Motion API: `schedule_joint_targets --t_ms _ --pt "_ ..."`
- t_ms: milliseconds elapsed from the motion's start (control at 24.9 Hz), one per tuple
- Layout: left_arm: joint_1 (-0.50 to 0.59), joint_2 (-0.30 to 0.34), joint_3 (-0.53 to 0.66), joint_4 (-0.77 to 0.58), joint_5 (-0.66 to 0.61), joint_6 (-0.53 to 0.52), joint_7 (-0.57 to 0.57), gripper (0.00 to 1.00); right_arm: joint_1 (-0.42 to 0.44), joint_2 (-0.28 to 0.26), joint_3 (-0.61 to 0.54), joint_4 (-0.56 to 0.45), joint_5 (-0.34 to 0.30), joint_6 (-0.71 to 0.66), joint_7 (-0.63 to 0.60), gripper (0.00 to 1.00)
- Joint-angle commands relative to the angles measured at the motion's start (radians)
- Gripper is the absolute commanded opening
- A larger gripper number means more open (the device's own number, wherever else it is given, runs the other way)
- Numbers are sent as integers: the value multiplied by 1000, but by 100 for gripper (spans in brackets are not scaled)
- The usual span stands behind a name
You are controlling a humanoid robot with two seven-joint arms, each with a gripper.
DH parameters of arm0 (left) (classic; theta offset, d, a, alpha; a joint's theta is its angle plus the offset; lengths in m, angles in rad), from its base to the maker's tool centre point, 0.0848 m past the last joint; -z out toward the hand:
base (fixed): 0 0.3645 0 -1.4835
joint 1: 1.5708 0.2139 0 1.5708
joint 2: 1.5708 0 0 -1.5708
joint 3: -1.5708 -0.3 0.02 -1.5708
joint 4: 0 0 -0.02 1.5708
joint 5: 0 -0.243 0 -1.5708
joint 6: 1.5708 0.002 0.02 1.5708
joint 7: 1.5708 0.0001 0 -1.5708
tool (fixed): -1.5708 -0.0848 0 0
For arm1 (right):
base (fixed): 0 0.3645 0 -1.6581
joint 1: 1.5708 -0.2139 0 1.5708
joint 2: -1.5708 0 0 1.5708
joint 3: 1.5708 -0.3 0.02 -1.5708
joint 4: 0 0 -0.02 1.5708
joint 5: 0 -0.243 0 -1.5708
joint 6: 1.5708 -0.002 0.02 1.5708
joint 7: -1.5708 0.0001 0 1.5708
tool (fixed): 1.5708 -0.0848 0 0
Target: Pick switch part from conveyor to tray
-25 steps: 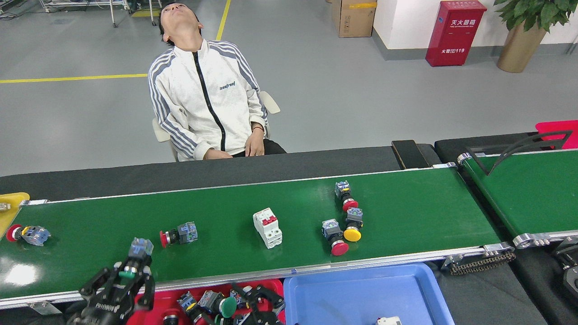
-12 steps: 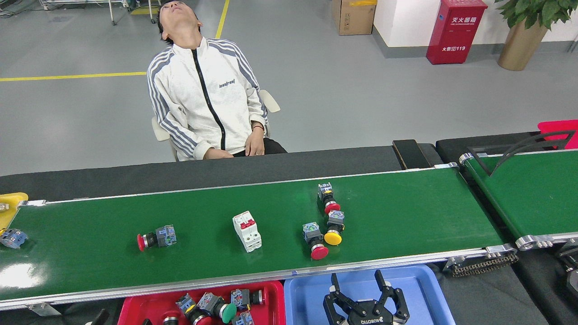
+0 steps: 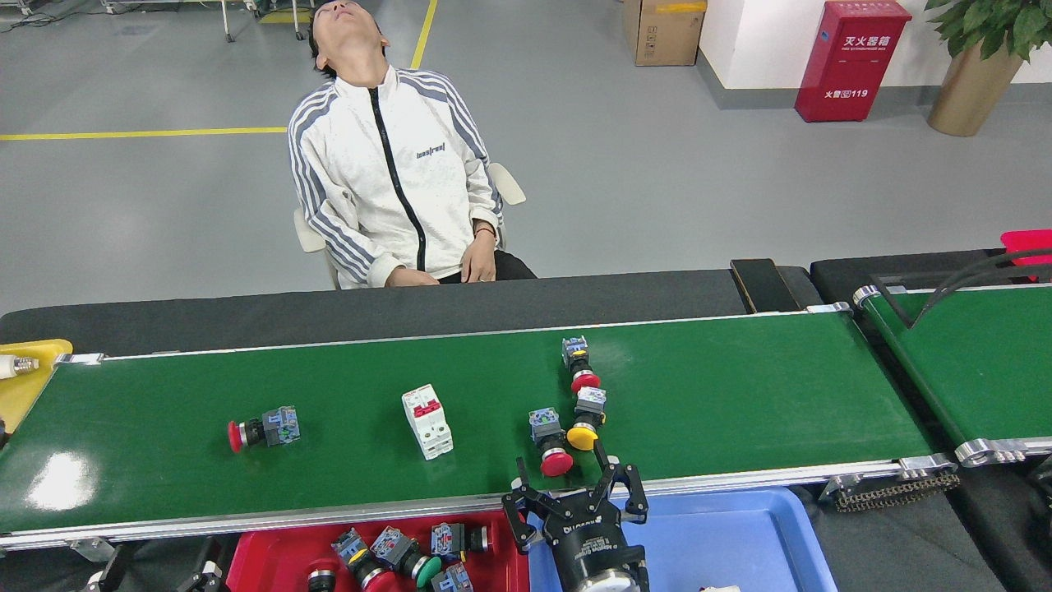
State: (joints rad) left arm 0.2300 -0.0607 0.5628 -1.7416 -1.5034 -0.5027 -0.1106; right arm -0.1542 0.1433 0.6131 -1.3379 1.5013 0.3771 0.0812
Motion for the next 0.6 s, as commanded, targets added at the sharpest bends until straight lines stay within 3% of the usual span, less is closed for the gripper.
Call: schedule_joint_targets --t_ms 0,161,362,563 --pt "-46 32 -6 16 -44 6 11 100 -27 13 25 22 -15 -6 3 100" --pt "-166 102 -21 137 -110 -7 11 100 -73 15 27 49 -70 -4 3 100" --pt "-284 182 -63 336 -109 -56 8 100 -154 16 4 131 -82 -4 2 100" --pt "-402 239 -98 491 -109 -68 6 100 -274 16 13 253 -197 -6 0 100"
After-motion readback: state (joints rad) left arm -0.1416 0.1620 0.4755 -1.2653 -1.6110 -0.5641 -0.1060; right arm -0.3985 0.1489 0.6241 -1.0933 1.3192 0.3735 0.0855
